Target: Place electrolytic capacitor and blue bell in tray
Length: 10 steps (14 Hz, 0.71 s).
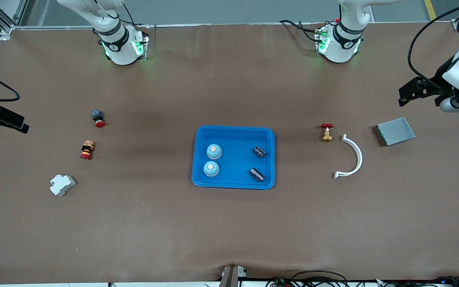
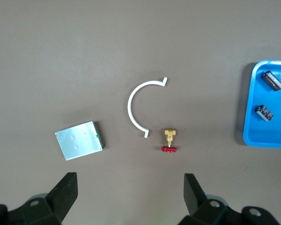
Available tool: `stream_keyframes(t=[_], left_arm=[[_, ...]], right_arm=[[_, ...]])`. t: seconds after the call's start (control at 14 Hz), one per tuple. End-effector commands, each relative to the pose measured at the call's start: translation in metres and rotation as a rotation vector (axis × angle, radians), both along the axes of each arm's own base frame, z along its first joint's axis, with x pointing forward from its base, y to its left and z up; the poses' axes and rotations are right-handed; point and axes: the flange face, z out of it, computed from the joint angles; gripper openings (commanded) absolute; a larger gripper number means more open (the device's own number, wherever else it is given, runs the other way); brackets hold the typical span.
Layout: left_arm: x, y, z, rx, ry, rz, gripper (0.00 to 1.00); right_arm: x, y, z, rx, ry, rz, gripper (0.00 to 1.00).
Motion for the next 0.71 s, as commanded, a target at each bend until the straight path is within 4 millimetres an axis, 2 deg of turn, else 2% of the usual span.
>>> stream_keyframes(t=[0.0, 0.21, 0.43, 0.64], left_arm=[[0.015, -0.002, -0.001, -0.008, 0.013, -0.015, 1.00], [0.026, 0.002, -0.002, -0.016, 0.008, -0.008, 1.00], [0.030, -0.003, -0.015, -0.019, 0.035, -0.001, 1.00], [0.031, -0.003, -0.014, -0.019, 0.032, -0.001, 1.00]], right_arm=[[-0.008, -0.005, 0.002, -0.014, 0.001, -0.009, 1.00], [-0.006, -0.001, -0.008, -0.014, 0.004, -0.011, 1.00], [-0.006, -0.002, -0.004, -0.011, -0.010, -0.014, 1.00], [-0.012, -0.002, 0.005, -0.013, -0.024, -0.016, 1.00]])
